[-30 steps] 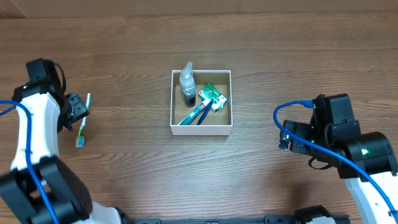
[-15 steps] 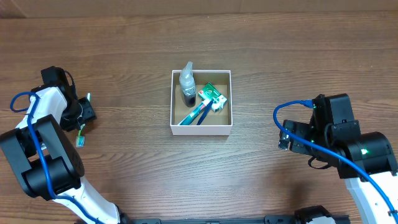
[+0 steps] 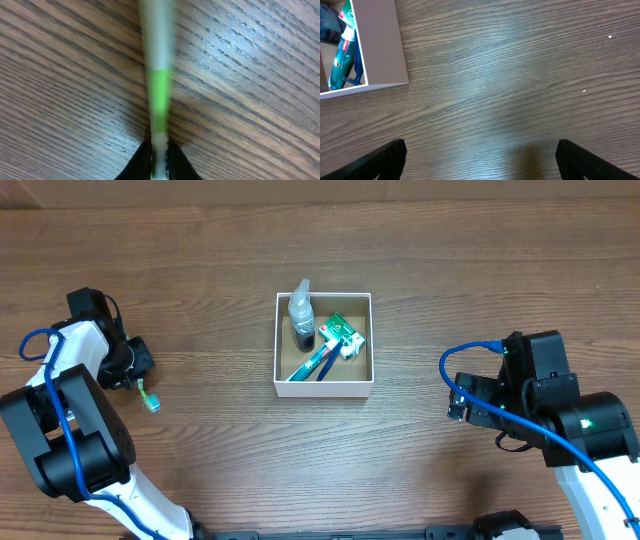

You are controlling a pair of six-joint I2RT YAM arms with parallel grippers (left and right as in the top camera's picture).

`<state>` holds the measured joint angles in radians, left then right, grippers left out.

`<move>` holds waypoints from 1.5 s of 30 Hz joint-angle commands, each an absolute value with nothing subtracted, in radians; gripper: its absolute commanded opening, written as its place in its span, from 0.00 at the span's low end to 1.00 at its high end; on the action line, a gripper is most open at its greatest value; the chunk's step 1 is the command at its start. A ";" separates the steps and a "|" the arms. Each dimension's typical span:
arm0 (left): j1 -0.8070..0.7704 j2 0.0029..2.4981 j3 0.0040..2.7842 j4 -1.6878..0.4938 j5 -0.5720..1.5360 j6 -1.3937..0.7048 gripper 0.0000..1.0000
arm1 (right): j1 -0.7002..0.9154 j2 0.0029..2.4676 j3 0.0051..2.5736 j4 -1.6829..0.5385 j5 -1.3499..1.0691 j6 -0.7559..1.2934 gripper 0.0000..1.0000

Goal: Pack container
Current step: 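Grasp the green toothbrush with the left gripper, then place the green toothbrush into the white box and release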

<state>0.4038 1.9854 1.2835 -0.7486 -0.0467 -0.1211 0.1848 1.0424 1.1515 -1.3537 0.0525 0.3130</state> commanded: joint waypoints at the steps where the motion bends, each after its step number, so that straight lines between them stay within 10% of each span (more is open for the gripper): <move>1: 0.405 2.001 1.265 -0.747 -0.020 -0.112 0.04 | 0.184 1.033 1.146 -1.349 0.058 0.306 0.98; 9: 0.360 1.882 1.404 -0.867 0.210 -0.128 0.04 | 0.184 1.033 1.146 -1.349 0.058 0.306 0.98; 17: -0.276 1.426 1.471 -0.831 0.099 0.030 0.04 | 0.184 1.033 1.146 -1.336 0.058 0.307 0.98; 28: -0.595 1.858 1.459 -0.727 -0.035 0.067 0.08 | 0.184 1.033 1.146 -1.342 0.057 0.307 0.98; 32: -0.596 1.850 1.505 -0.767 -0.118 0.068 0.38 | 0.184 1.033 1.146 -1.341 0.058 0.307 0.98; 38: -0.593 1.603 1.748 -1.048 -0.181 -0.028 0.53 | 0.184 1.033 1.146 -1.260 0.058 0.307 1.00; 41: -0.518 1.475 1.748 -1.083 -0.325 -0.131 0.98 | 0.184 1.033 1.147 -1.046 0.080 0.306 1.00; 45: -0.258 1.438 1.745 -1.140 -0.264 -0.219 1.00 | 0.185 1.106 1.147 -0.706 0.077 0.200 1.00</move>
